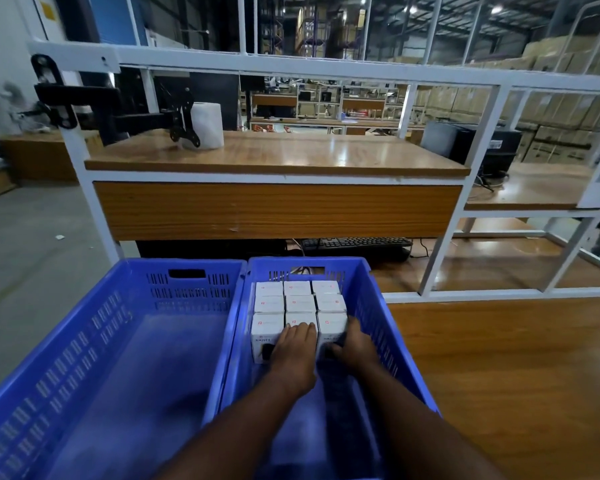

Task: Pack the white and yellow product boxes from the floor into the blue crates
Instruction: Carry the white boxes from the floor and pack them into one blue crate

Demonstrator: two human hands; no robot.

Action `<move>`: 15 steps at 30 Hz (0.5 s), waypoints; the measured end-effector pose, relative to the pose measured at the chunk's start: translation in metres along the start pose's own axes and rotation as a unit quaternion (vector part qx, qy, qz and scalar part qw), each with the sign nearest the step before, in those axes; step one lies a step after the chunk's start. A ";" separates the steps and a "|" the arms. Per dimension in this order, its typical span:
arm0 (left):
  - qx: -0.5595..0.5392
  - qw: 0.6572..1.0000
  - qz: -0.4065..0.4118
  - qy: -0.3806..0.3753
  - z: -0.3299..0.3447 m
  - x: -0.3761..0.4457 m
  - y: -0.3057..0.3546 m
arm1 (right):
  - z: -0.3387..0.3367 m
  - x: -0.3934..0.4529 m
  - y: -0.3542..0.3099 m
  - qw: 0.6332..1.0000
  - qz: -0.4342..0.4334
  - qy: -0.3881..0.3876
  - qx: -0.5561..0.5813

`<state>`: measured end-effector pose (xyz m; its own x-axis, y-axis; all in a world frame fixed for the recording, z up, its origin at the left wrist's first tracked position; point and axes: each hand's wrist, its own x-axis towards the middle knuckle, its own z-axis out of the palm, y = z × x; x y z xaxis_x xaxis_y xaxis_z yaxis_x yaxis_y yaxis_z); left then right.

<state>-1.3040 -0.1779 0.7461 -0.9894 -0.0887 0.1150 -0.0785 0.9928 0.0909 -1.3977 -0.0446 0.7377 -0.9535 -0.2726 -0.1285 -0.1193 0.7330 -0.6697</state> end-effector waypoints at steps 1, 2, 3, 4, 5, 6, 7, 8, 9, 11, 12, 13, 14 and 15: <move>0.001 1.000 0.000 0.006 0.000 0.003 0.001 | 0.000 0.002 0.000 1.000 0.012 -0.003 -0.001; 0.002 1.000 0.001 0.008 0.000 0.005 0.002 | 0.001 0.005 0.001 1.000 0.021 -0.004 -0.002; -0.002 1.000 0.001 0.008 0.003 0.007 0.002 | 0.001 0.007 0.001 1.000 0.029 -0.006 0.002; -0.010 1.000 -0.001 0.005 0.006 0.008 0.002 | 0.002 0.009 0.003 0.999 0.034 -0.007 0.006; -0.019 1.000 -0.003 0.001 0.009 0.010 0.002 | 0.003 0.011 0.004 0.999 0.039 -0.009 0.009; -0.024 1.000 -0.005 -0.003 0.012 0.011 0.002 | 0.003 0.013 0.005 0.999 0.041 -0.010 0.011; -0.026 1.000 -0.005 -0.001 0.013 0.013 0.001 | 0.004 0.016 0.007 0.999 0.040 -0.009 0.014; -0.026 1.000 -0.004 0.003 0.013 0.015 0.001 | 0.005 0.019 0.008 0.999 0.036 -0.007 0.018; -0.027 1.000 -0.003 0.006 0.013 0.017 0.001 | 0.005 0.021 0.009 0.999 0.034 -0.007 0.023; -0.027 1.000 0.000 0.007 0.012 0.019 0.000 | 0.008 0.024 0.012 0.999 0.031 -0.004 0.034; -0.022 1.000 0.002 0.003 0.012 0.020 0.000 | 0.010 0.025 0.013 0.999 0.031 -0.002 0.036; -0.017 1.000 0.003 -0.002 0.013 0.021 0.000 | 0.012 0.026 0.014 0.999 0.031 0.002 0.040; -0.012 1.000 0.003 -0.006 0.014 0.021 0.000 | 0.014 0.026 0.015 0.999 0.031 0.005 0.044; -0.005 1.000 0.001 -0.011 0.016 0.021 0.001 | 0.016 0.026 0.015 0.998 0.030 0.006 0.048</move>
<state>-1.3269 -0.1780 0.7333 -0.9921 -0.0842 0.0925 -0.0748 0.9920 0.1014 -1.4200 -0.0505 0.7121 -0.9613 -0.2220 -0.1633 -0.0341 0.6841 -0.7286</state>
